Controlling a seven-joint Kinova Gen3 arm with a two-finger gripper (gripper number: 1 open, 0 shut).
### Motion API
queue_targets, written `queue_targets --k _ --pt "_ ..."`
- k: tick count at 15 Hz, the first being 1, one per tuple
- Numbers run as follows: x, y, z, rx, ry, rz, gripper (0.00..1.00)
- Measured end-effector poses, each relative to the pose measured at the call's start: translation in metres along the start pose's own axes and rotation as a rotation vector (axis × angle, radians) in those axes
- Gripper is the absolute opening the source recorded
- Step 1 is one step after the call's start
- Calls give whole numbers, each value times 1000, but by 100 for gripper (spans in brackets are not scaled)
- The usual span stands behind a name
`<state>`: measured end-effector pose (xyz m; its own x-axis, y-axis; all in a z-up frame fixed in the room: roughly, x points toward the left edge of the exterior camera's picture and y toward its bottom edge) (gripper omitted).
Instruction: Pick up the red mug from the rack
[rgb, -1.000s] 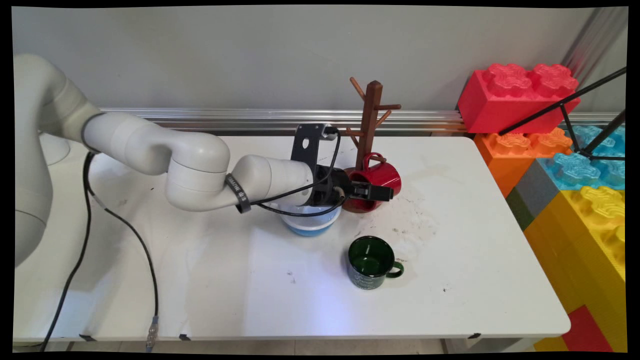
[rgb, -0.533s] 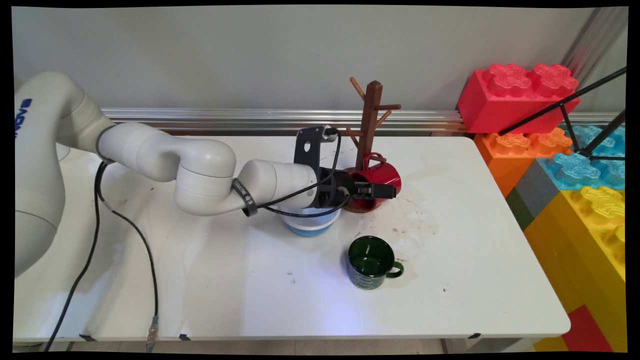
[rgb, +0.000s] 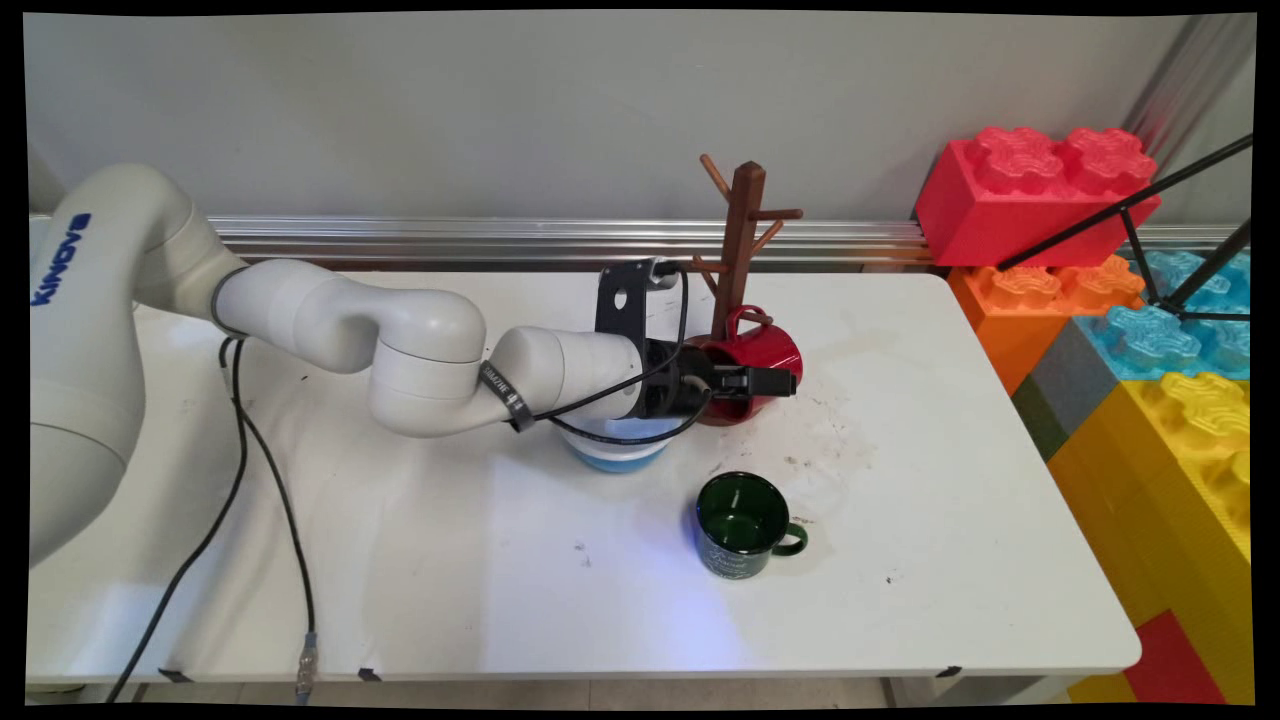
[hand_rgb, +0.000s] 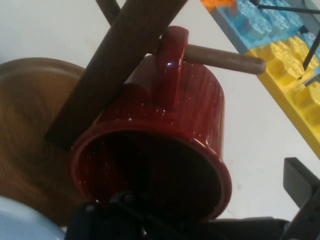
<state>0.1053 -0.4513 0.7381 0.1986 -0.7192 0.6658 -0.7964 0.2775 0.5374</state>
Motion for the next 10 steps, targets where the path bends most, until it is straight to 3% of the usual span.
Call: queue_targets --k 7,8,10 --pt "1 0 9 -11 8 4 100" --pt "2 0 10 -12 7 8 0" --pt "2 0 11 -14 6 16 0"
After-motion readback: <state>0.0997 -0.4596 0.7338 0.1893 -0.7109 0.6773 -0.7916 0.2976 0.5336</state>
